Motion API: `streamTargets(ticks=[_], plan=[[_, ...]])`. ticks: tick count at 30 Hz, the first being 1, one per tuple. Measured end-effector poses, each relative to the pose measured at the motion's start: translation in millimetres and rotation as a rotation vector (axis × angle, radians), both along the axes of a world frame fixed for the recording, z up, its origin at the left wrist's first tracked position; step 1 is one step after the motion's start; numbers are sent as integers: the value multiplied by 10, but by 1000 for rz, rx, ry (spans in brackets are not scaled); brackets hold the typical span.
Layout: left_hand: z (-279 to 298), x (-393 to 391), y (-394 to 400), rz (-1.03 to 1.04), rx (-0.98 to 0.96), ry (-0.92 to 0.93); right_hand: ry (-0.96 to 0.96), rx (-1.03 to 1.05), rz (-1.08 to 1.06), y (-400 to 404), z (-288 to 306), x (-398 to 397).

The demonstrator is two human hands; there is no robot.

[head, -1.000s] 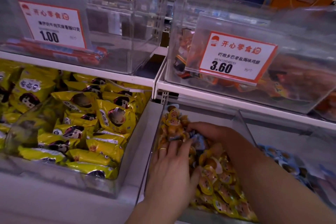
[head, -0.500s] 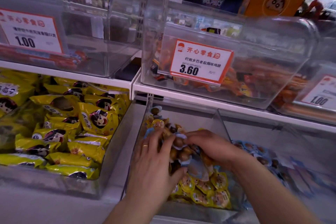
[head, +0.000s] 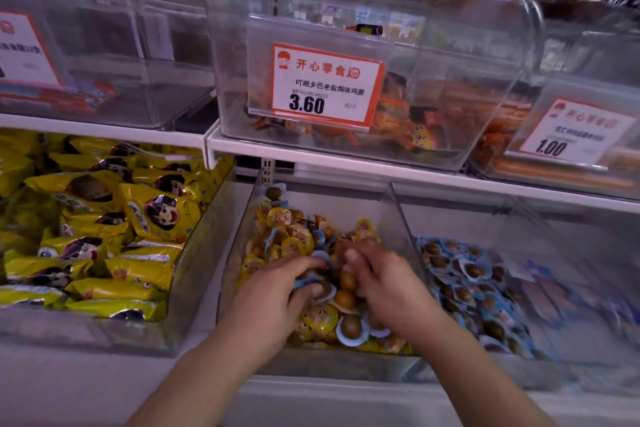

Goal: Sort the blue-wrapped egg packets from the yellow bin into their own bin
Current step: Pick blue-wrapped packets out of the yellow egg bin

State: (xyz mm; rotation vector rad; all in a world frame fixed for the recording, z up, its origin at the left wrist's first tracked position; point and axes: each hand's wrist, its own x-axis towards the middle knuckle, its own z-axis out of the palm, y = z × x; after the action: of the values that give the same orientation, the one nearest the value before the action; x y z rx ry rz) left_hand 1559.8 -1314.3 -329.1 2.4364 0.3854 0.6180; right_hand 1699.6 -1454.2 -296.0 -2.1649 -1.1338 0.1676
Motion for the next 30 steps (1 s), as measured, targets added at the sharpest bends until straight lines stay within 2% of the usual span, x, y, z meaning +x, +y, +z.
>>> streamTargets(ticks=[3, 5, 6, 8, 10, 13, 15, 17, 20, 23, 26, 30], plan=[[14, -39, 37, 64, -47, -10, -85, 197, -88, -95, 234, -13], [29, -53, 45, 104, -93, -28, -176, 228, -65, -179, 379, -65], [37, -57, 46, 112, -112, -40, -194, 147, -12, -214, 426, -115], [58, -77, 30, 112, -133, -56, -145, -177, 133, -255, 417, -269], [81, -100, 1, 125, -160, -106, -193, -456, 235, -280, 342, -408], [124, -111, -15, 199, -190, -243, -386, -586, 203, -285, 259, -446], [149, -91, -45, 210, -97, -271, -361, -565, 195, -275, 252, -399], [133, -57, -110, 177, 45, -220, -235, -492, 232, -271, 244, -341], [61, 25, -208, 125, 208, 12, -169, -379, 237, -303, 214, -260], [4, 98, -229, 127, 292, 150, -93, -67, 77, -306, 162, -205], [-20, 124, -210, 116, 295, 154, 216, 317, -161, -261, 162, -155], [-23, 95, -169, 85, 196, 99, 789, 582, -301, -253, 255, -111]])
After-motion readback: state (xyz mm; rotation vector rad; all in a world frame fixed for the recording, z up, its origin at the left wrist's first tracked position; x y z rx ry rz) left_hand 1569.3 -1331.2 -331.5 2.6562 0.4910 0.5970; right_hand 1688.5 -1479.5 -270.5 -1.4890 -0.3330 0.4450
